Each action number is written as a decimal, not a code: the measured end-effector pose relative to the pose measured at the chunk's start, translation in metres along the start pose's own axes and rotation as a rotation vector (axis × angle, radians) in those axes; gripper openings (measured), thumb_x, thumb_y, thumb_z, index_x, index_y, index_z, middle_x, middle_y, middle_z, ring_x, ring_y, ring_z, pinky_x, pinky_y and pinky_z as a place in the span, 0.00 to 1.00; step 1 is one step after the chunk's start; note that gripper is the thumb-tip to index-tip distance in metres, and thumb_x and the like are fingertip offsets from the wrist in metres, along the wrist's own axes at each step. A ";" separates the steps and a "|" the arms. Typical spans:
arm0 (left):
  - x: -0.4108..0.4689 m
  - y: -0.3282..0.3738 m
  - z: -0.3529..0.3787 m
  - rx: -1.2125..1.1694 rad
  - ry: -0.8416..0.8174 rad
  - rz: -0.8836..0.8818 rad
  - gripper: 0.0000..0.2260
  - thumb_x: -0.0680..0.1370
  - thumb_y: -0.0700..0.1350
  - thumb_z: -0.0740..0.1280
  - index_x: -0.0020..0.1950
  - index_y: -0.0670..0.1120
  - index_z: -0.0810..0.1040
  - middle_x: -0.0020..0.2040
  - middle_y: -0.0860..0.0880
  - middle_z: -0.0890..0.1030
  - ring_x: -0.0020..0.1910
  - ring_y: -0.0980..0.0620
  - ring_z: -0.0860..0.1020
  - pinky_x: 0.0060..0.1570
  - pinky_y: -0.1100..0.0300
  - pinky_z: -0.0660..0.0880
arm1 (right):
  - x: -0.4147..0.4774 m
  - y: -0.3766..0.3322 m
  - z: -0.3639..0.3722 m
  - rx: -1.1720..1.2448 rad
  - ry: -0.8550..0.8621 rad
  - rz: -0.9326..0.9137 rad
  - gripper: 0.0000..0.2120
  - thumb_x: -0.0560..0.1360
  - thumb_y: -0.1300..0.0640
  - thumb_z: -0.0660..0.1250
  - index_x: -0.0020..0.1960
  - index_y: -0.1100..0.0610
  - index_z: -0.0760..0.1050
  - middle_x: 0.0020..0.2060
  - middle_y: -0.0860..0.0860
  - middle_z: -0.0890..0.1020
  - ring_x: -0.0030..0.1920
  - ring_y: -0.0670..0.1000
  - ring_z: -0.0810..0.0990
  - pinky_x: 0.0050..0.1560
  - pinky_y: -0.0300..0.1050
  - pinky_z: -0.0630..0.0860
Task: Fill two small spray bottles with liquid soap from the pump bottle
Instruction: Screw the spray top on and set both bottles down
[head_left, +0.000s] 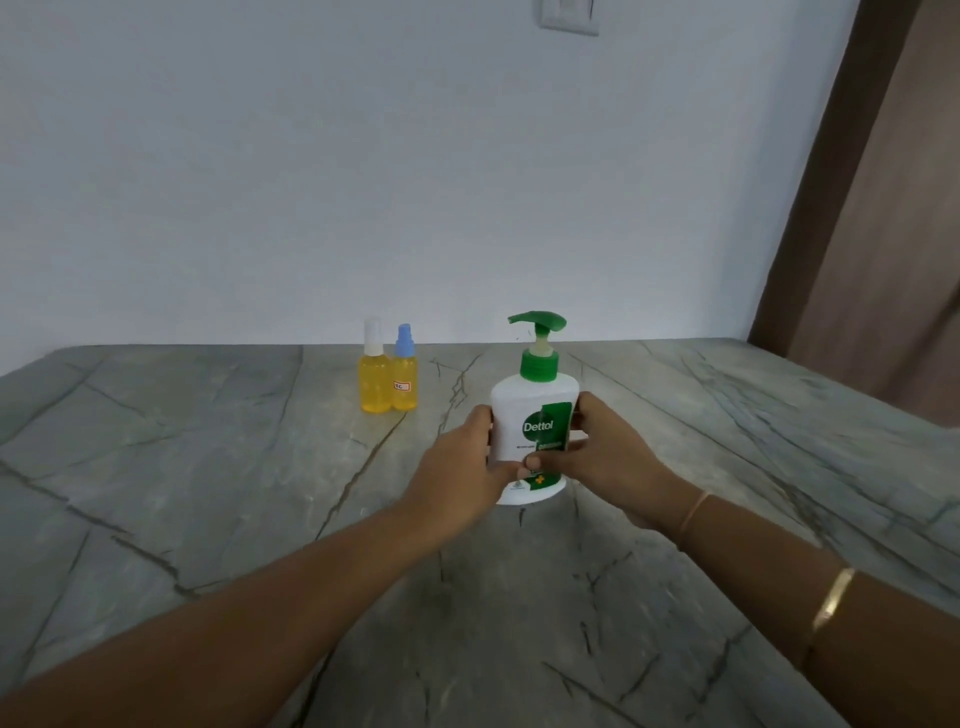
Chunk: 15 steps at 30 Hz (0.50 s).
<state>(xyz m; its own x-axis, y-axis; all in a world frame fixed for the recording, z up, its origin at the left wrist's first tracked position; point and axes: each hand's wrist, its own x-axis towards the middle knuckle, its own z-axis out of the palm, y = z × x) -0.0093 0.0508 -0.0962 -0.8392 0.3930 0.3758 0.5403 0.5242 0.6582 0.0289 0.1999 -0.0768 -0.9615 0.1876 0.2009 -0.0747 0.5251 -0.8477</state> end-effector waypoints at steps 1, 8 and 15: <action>0.005 -0.004 -0.002 -0.003 -0.003 -0.012 0.25 0.73 0.49 0.69 0.66 0.47 0.65 0.63 0.48 0.76 0.58 0.49 0.76 0.55 0.55 0.75 | 0.006 0.000 0.005 -0.023 0.012 -0.011 0.29 0.64 0.60 0.77 0.61 0.54 0.69 0.55 0.48 0.78 0.54 0.50 0.77 0.56 0.46 0.75; 0.043 -0.033 -0.015 -0.049 -0.018 -0.076 0.21 0.73 0.46 0.70 0.62 0.45 0.67 0.62 0.46 0.76 0.58 0.48 0.76 0.56 0.50 0.76 | 0.051 -0.006 0.028 -0.101 0.051 -0.052 0.25 0.67 0.60 0.76 0.60 0.58 0.69 0.50 0.48 0.77 0.49 0.47 0.74 0.40 0.32 0.69; 0.077 -0.060 -0.017 -0.068 0.013 -0.101 0.18 0.73 0.43 0.69 0.60 0.42 0.68 0.61 0.44 0.76 0.58 0.46 0.76 0.56 0.49 0.75 | 0.093 -0.004 0.047 -0.114 0.053 -0.046 0.23 0.67 0.61 0.75 0.58 0.60 0.69 0.52 0.54 0.79 0.48 0.50 0.74 0.47 0.41 0.72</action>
<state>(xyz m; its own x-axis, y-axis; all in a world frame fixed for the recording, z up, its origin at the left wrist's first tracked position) -0.1072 0.0364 -0.0954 -0.8903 0.3308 0.3129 0.4475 0.5083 0.7358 -0.0725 0.1764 -0.0779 -0.9423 0.2030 0.2662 -0.0846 0.6249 -0.7761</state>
